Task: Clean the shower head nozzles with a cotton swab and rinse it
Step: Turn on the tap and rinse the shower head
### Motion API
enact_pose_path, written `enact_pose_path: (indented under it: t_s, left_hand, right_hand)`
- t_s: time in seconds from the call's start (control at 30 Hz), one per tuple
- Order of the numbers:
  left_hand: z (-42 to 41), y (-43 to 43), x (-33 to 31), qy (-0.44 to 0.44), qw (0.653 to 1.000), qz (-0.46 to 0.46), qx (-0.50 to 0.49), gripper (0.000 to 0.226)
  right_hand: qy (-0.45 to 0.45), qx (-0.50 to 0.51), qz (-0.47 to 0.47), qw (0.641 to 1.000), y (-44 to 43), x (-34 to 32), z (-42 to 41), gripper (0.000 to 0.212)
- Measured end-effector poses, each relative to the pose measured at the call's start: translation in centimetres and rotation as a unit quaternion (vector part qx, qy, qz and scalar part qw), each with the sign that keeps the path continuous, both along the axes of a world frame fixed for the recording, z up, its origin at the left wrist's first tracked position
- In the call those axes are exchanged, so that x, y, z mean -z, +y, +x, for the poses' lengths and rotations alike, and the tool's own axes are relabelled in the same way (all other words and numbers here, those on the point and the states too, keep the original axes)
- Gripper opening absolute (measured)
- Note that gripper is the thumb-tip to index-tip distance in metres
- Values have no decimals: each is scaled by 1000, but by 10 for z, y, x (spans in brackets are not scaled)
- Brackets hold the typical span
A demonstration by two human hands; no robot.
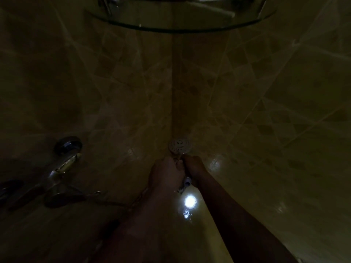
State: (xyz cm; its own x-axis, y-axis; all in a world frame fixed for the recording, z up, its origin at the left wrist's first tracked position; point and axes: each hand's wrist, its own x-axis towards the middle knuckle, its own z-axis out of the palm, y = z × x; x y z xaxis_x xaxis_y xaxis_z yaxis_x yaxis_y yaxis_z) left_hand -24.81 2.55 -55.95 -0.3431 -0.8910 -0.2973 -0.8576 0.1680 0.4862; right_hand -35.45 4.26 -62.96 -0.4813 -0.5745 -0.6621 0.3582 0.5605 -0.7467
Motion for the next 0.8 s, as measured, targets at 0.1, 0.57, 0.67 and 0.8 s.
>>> enact_pose_path:
  t_s: [0.1,0.57,0.67,0.8]
  left_hand:
    - [8,-3,-2,3,1000,-10,-22,42]
    - [16,1,4,23,1000,0,-15,43]
    - [27,-2,6,21,999,-8,-35,42]
    - [26,-1,8,18,999,-2,-28,43]
  right_hand:
    - [5,-31,-2,1000,0,2,-3,23]
    - [-36,29,-5,999,6,-5,8,23]
    - [-25,32,1,999,5,-4,8,31]
    - [-11,29,9,999,7,-10,13,29]
